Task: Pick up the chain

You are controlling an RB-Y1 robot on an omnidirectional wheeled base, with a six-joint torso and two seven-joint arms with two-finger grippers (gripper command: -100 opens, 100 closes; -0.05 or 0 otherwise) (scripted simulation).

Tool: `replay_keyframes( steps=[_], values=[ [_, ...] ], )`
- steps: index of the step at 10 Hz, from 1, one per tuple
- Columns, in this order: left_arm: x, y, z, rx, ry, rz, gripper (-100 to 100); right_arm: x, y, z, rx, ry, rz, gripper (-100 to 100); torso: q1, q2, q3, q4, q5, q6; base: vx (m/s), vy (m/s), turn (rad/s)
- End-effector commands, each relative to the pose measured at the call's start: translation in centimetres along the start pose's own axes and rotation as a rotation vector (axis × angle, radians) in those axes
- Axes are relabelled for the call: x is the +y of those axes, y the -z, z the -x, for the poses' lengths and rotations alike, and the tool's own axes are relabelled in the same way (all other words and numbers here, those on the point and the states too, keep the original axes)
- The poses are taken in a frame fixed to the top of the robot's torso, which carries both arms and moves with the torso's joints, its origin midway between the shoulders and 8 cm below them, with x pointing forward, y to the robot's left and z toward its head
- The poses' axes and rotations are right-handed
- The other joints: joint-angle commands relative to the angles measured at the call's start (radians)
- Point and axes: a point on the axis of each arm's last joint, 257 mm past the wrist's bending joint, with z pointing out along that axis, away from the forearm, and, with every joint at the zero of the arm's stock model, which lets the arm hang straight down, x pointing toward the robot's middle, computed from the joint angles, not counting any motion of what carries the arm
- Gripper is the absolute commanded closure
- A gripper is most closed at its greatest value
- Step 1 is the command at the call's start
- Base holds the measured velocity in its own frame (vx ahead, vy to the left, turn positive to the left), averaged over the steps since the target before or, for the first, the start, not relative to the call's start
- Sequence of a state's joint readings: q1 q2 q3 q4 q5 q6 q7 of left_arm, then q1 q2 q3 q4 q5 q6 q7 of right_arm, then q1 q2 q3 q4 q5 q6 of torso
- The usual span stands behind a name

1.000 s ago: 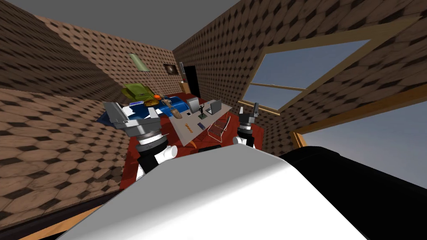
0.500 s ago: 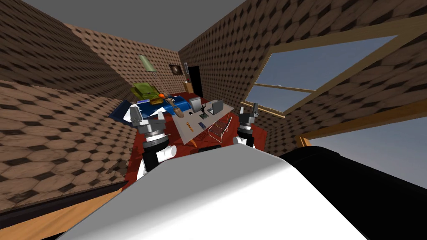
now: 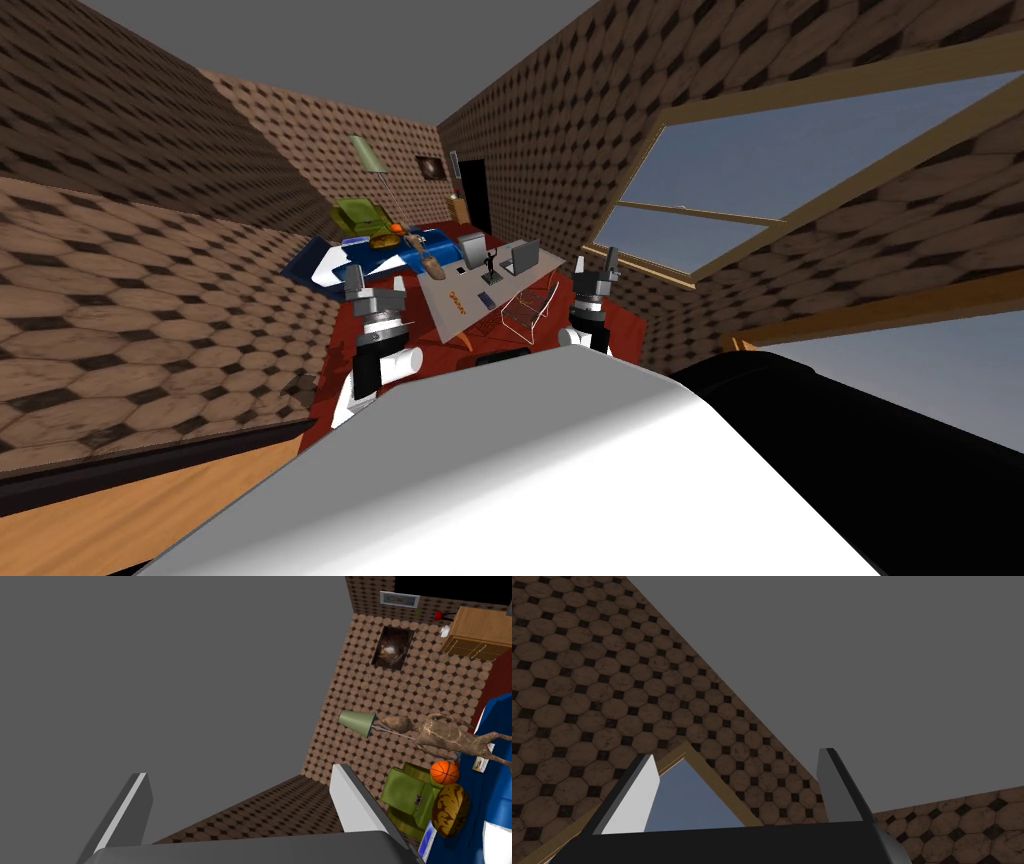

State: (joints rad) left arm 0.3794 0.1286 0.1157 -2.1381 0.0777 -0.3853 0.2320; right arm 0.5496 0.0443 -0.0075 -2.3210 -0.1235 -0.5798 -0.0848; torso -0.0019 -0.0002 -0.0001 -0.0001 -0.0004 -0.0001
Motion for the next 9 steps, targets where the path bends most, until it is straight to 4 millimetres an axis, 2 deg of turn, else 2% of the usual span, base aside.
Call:
replay_keyframes(
  steps=[1,4,6,8,9],
  values=[
    [2.7,0.1,1.4,-0.024,0.035,0.07,-100,0.0,0.0,0.0,0.0,0.0,0.0,0,0.0,0.0,0.0,0.0,0.0,0.0,0.0,-0.042,0.174],
    [8.1,0.6,4.0,-0.084,0.109,0.205,-100,0.0,0.0,0.0,0.0,0.0,0.0,0,-0.001,-0.001,0.0,0.0,0.0,0.0,0.005,-0.045,0.103],
    [10.1,1.0,4.9,-0.11,0.137,0.254,-100,0.0,0.0,0.0,0.0,0.0,0.0,0,0.0,-0.001,-0.001,0.0,0.0,0.0,0.015,-0.021,0.068],
    [10.8,1.3,5.1,-0.116,0.136,0.267,-100,0.0,0.0,0.0,0.0,0.0,0.0,0,0.001,-0.001,-0.001,0.0,0.0,0.0,0.008,-0.005,0.011],
    [12.7,1.8,6.0,-0.144,0.166,0.314,-100,0.0,0.0,0.0,0.0,0.0,0.0,0,0.002,-0.001,0.0,0.0,0.0,0.0,0.011,-0.009,0.063]
  ],
)
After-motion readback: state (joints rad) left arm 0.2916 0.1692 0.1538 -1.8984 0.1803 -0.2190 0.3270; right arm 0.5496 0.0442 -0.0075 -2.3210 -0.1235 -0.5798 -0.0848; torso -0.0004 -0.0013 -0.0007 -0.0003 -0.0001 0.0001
